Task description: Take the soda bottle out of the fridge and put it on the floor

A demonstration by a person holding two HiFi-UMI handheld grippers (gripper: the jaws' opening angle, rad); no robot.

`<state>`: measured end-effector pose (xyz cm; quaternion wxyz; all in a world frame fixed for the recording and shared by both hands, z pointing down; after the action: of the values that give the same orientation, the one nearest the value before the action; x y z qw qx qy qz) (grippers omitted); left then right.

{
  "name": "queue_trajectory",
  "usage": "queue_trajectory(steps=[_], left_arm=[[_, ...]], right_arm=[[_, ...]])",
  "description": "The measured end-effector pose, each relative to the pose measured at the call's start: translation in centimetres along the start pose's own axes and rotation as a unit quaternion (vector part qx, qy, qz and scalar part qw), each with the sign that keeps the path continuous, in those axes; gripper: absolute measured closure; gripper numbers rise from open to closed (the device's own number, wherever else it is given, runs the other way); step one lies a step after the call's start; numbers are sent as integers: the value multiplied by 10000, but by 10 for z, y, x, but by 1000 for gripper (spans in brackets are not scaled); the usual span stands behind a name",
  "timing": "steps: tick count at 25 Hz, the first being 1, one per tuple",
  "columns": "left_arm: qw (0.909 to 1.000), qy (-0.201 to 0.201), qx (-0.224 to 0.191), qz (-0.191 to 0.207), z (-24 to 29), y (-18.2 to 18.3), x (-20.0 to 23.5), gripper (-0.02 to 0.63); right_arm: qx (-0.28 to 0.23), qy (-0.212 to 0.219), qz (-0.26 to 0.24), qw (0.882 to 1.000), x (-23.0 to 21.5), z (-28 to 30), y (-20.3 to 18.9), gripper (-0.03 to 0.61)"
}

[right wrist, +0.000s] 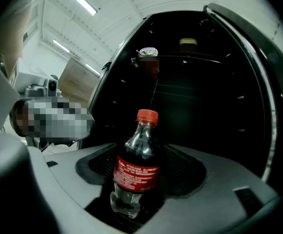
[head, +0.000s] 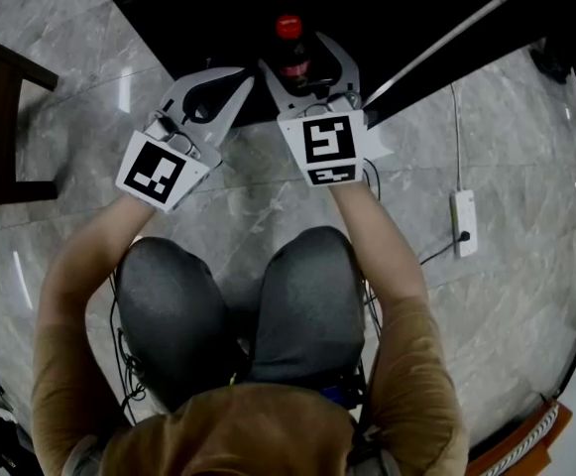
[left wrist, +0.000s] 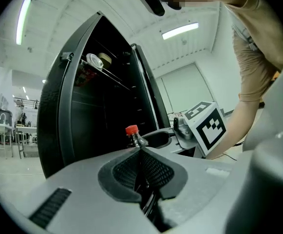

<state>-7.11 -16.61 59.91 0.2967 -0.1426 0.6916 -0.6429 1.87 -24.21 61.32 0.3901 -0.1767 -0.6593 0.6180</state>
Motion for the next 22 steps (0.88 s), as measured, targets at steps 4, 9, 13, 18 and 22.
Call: queue_trajectory(steps=[4,9,13,18,22], left_arm=[[9999,6,10,-115,-4,-10,-3,613],[9999,-45,118,-116,-7,-20,-7,614],[9997,19,190,-145,-9,-29,-5,613],[9996,-19,288,40,-7,-39,-8,612],[9994,-98,320,122,-9,-49,-11,612]], right_arm=[[-48,117,165,9998,6,-13,-4,285],[-122,236,318,9991,14,-24,-13,285],[-125,238,291,9992,16,-28,-24,285],[150,340,496,9981,22,-36,-36,285],[179,437,438,9979,27,-35,-37,285]])
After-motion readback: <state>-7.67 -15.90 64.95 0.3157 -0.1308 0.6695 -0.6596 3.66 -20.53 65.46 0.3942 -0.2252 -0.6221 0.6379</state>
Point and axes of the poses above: the fingertips, and each gripper's own axes: z forward along the fingers, x to its left, y out of its top, the point moved 6 cm from there along -z, backward along the fingers, and after that the axes turned 1 degree about -y, right-handed, at the moved point
